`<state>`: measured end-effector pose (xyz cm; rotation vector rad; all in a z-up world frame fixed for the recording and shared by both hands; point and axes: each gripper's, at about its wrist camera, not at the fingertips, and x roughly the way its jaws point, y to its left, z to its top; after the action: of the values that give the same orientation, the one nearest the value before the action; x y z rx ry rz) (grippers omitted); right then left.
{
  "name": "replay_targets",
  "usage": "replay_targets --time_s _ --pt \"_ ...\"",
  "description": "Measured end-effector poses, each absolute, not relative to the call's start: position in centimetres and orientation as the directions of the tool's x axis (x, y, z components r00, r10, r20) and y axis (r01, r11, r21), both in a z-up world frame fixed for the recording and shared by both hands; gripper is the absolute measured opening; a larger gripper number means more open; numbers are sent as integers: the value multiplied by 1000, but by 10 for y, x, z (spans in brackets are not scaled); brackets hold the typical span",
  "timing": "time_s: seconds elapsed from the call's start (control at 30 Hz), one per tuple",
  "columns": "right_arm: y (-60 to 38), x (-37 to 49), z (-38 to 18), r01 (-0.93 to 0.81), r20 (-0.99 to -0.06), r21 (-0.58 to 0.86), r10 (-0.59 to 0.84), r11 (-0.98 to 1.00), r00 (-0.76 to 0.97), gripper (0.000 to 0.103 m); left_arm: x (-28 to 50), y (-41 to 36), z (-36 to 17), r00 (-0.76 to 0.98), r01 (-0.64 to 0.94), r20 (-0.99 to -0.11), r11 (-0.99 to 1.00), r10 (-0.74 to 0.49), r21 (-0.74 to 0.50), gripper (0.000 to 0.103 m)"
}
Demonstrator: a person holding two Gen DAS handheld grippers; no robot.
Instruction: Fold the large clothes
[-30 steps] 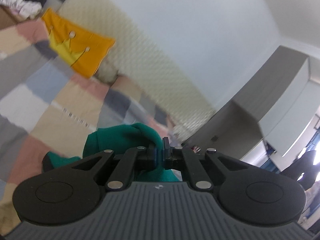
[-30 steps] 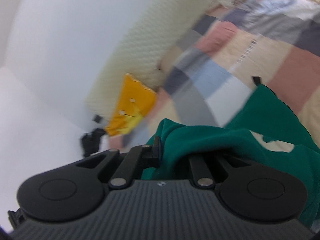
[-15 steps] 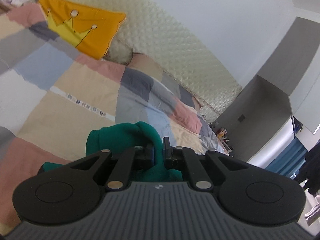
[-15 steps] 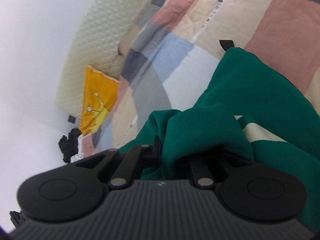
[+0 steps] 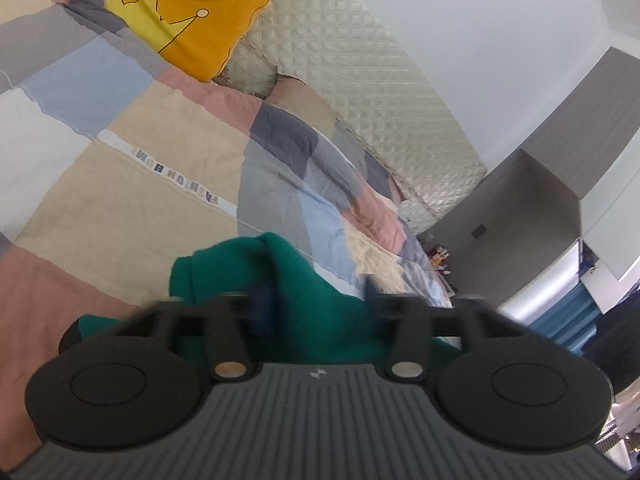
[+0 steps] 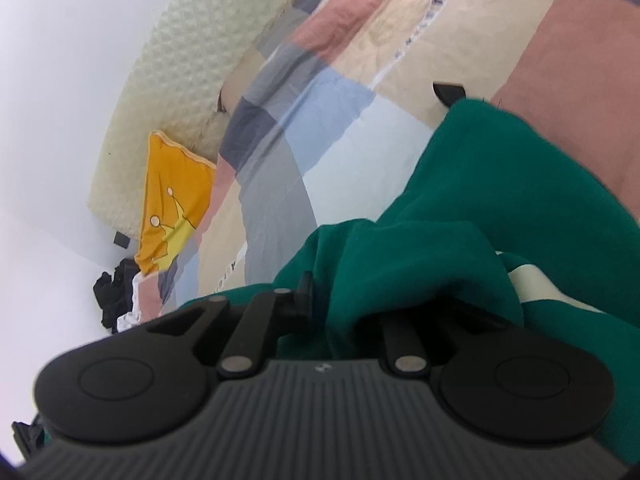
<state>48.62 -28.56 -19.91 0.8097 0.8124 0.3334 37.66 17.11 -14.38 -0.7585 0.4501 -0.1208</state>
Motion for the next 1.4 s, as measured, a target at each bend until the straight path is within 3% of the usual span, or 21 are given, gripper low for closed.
replay_targets --time_s 0.1,0.17,0.23,0.33,0.77,1.03,1.2,1.33,1.4 --pt "-285 478 -189 10 -518 730 544 683 660 34 344 164 -126 915 -62 -339 753 -220 -655 73" --pt "-284 471 -181 -22 -522 708 544 706 657 52 329 160 -119 918 -65 -337 757 -211 -651 74" --pt "-284 462 -173 -54 -516 695 549 717 657 59 313 154 -112 921 -58 -326 756 -211 -652 74" --pt "-285 444 -160 -76 -507 677 538 732 674 77 289 141 -98 924 -62 -334 789 -186 -611 74" --pt "-278 354 -106 -272 -464 546 556 793 689 77 210 93 -72 921 -61 -368 883 -130 -466 74" --pt "-241 316 -101 -419 -478 426 593 802 648 77 209 73 -98 873 -89 -469 900 -136 -426 74" --pt "-198 307 -118 -553 -545 264 596 790 590 75 224 74 -117 854 -95 -495 888 -160 -450 74" --pt "-166 308 -149 -605 -664 51 480 795 574 74 236 79 -129 841 -109 -512 873 -174 -475 74" --pt "-156 309 -160 -612 -680 -50 422 789 599 67 240 83 -133 837 -116 -515 860 -184 -497 74"
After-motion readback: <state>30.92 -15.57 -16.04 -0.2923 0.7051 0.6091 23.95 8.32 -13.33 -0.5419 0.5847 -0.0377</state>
